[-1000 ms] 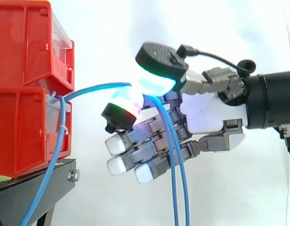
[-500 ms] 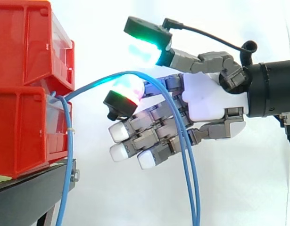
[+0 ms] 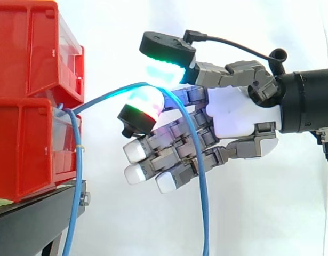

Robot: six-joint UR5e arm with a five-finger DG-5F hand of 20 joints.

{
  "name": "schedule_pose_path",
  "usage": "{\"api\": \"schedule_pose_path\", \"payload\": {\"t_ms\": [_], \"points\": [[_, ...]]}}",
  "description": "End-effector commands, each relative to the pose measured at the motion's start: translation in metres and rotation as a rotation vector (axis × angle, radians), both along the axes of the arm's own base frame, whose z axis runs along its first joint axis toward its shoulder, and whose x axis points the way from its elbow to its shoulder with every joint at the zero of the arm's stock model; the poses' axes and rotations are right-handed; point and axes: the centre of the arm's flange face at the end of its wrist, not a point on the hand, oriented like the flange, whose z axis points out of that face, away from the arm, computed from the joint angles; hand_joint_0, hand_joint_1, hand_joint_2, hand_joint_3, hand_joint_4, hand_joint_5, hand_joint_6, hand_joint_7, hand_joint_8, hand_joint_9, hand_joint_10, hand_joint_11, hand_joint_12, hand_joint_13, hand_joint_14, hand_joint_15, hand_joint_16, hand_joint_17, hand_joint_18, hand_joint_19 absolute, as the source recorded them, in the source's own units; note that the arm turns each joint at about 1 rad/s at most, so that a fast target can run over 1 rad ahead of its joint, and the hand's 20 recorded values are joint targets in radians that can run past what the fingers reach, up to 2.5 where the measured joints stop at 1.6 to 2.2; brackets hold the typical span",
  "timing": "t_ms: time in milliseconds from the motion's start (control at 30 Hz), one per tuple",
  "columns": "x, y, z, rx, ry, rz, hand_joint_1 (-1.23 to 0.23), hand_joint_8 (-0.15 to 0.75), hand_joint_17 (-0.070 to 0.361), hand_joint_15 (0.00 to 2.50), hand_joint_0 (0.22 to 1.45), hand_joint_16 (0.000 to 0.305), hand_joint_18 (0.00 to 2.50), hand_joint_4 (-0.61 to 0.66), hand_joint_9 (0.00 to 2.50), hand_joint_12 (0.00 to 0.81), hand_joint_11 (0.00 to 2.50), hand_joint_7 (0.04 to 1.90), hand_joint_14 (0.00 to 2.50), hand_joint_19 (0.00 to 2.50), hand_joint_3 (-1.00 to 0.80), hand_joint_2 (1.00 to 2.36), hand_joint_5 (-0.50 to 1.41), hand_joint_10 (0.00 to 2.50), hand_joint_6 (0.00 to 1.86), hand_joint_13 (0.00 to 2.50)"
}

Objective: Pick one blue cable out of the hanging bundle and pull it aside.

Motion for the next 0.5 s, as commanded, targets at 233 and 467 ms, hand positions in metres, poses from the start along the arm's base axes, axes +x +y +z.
{"api": "schedule_pose_path", "payload": {"t_ms": [233, 467], "points": [[-0.007, -0.001, -0.018, 0.000, 0.038, 0.000, -0.93, 0.256, 0.111, 0.32, 0.55, 0.049, 0.67, 0.00, 0.79, 0.317, 0.50, 1.22, 0.01, 0.39, -0.50, 1.00, -0.16, 0.02, 0.85, 0.66], [-0.008, -0.003, -0.019, -0.003, 0.051, -0.002, -0.51, 0.338, 0.146, 0.34, 0.39, 0.065, 0.75, 0.09, 0.85, 0.398, 0.48, 1.15, 0.01, 0.40, -0.50, 1.00, -0.15, 0.01, 0.84, 0.70]]}}
